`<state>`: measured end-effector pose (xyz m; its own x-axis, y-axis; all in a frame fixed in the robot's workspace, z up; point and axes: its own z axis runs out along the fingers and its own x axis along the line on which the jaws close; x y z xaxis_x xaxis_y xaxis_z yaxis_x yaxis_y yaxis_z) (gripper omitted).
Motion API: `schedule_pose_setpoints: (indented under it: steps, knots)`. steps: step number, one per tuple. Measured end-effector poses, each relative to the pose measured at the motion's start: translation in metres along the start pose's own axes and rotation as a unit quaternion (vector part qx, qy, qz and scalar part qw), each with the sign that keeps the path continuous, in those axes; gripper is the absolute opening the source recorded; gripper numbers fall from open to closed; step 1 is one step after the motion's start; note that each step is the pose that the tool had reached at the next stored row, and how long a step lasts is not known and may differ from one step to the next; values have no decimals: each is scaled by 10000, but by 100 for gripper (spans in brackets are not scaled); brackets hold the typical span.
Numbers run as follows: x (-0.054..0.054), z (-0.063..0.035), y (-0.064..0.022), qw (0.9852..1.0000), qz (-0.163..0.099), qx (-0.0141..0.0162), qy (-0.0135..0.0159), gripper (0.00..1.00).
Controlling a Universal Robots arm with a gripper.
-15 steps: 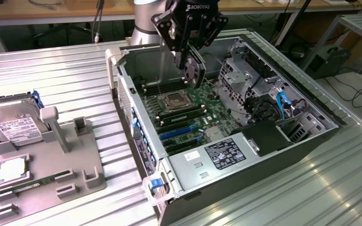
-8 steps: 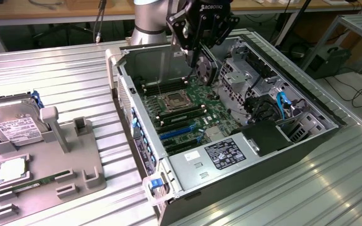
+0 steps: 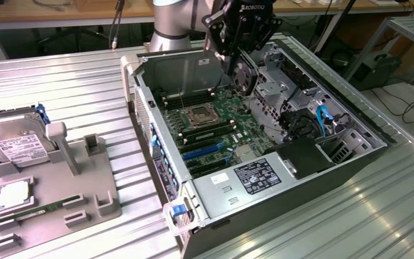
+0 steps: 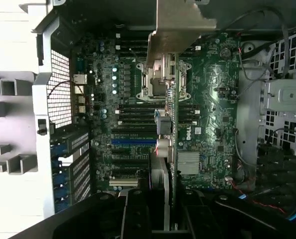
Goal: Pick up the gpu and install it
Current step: 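Pick up the gpu and move the gpu toward the slot, then insert the gpu into the slot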
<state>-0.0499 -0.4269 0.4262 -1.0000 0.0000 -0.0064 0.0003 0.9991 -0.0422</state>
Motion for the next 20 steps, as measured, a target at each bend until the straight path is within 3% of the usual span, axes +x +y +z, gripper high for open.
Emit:
schedule_pose_setpoints:
  steps: [12, 20]
  knots:
    - [-376, 18, 24, 10000, 4, 0, 0, 28]
    - [-386, 18, 24, 10000, 5, 2, 1, 28]
